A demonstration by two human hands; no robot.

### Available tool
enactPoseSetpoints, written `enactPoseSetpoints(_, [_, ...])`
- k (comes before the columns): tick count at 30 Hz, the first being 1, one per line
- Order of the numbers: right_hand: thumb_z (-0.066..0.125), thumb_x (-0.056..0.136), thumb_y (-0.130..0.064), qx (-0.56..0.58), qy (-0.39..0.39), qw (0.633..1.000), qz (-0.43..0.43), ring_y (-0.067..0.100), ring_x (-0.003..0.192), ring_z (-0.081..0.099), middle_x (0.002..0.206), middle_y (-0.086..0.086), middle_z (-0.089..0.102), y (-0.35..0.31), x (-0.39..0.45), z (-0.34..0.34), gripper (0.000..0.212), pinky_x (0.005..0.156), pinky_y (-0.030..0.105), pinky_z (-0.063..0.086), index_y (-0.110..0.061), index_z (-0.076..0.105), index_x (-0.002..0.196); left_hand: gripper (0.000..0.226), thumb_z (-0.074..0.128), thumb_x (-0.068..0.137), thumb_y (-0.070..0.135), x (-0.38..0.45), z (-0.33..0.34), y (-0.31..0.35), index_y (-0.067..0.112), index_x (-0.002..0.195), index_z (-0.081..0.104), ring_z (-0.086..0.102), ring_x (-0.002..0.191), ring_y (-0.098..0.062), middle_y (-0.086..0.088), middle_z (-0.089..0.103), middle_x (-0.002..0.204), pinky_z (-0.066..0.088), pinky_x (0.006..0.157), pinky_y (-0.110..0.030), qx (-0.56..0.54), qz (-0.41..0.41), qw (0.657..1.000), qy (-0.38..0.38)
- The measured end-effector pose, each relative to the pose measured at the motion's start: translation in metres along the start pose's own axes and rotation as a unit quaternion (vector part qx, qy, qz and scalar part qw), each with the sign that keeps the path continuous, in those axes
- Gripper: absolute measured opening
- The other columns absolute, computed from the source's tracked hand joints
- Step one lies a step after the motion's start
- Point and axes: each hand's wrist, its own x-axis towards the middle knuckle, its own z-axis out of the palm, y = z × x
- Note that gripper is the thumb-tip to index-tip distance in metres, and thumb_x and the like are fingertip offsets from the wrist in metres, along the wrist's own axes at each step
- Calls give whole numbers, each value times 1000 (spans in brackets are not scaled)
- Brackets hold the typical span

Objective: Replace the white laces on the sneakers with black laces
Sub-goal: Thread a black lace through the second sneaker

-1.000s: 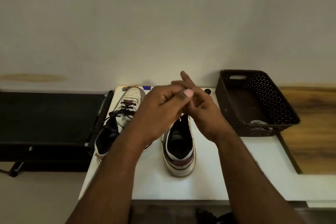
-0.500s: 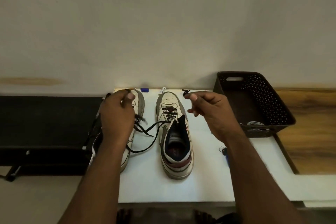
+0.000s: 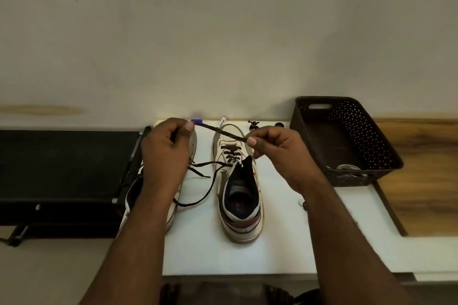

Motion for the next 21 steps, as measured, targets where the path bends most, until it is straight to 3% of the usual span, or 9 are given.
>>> enactPoseSetpoints(3, [64, 86, 0, 5, 28, 1000, 7, 3, 61, 59, 74, -10, 71, 2, 0, -1, 15, 61, 19, 50, -11, 72, 90, 24, 59, 90, 24, 4, -2, -5, 30, 112, 66, 66, 84, -19, 0, 66, 107, 57, 78, -45, 16, -10, 998, 61])
enactPoseSetpoints(4, [65, 86, 0, 5, 30, 1000, 10, 2, 63, 60, 76, -10, 71, 2, 0, 1, 16, 61, 19, 50, -13, 73, 91, 42, 60, 90, 18, 2, 1, 0, 38, 127, 57, 67, 83, -17, 1, 59, 124, 58, 74, -42, -9, -23, 1000, 19])
enactPoseSetpoints(6, [67, 85, -1, 10, 19, 1000, 11, 3, 67, 63, 75, -8, 72, 1, 1, 8, 15, 60, 21, 50, -14, 73, 89, 67, 61, 91, 5, -9, 11, 19, 53, 133, 42, 69, 73, -10, 7, 49, 138, 58, 63, -30, -126, -69, 980, -140])
enactPoseSetpoints(8, [69, 82, 1, 25, 19, 999, 10, 7, 67, 63, 72, -6, 71, 1, 2, 12, 13, 60, 24, 50, -11, 72, 85, 62, 65, 87, 0, -21, 24, 28, 44, 128, 50, 70, 88, -6, 7, 63, 125, 57, 76, -23, -166, -70, 948, -263])
enactPoseSetpoints(9, [71, 80, 1, 28, 24, 999, 11, 8, 66, 62, 71, -5, 70, 1, 2, 10, 11, 59, 23, 49, -9, 71, 84, 52, 68, 85, -1, -23, 28, 24, 33, 123, 59, 70, 92, -7, 6, 70, 111, 55, 80, -20, -144, -60, 948, -276])
enactPoseSetpoints(11, [73, 78, 0, 12, 31, 999, 17, 8, 64, 61, 69, -3, 70, 2, 2, 3, 9, 59, 22, 49, -7, 72, 82, 29, 72, 81, 0, -17, 27, 16, 18, 104, 74, 70, 83, -4, 9, 74, 89, 52, 77, -14, -75, -47, 970, -225])
enactPoseSetpoints(14, [74, 78, -2, -13, 27, 999, 37, 13, 64, 57, 70, 3, 70, 5, 1, -6, 10, 59, 24, 49, -11, 75, 81, 24, 70, 84, 6, -7, 19, 3, 27, 94, 75, 69, 70, -5, 13, 71, 83, 52, 72, -20, 11, -40, 987, -155])
enactPoseSetpoints(18, [72, 79, 0, 5, 25, 999, 33, 13, 60, 58, 68, 3, 69, 4, 1, 8, 7, 57, 24, 49, -5, 74, 84, 41, 70, 82, -1, -19, 29, 20, 28, 111, 70, 71, 87, -7, 9, 73, 97, 55, 78, -17, -90, -46, 967, -233])
enactPoseSetpoints(21, [73, 79, 0, 36, 59, 997, 32, 14, 56, 58, 67, 6, 68, 4, 2, 10, 6, 55, 26, 49, 2, 71, 84, 29, 73, 79, 1, -22, 33, 23, 24, 98, 75, 70, 84, -1, 13, 74, 87, 52, 75, -12, -106, -23, 972, -210])
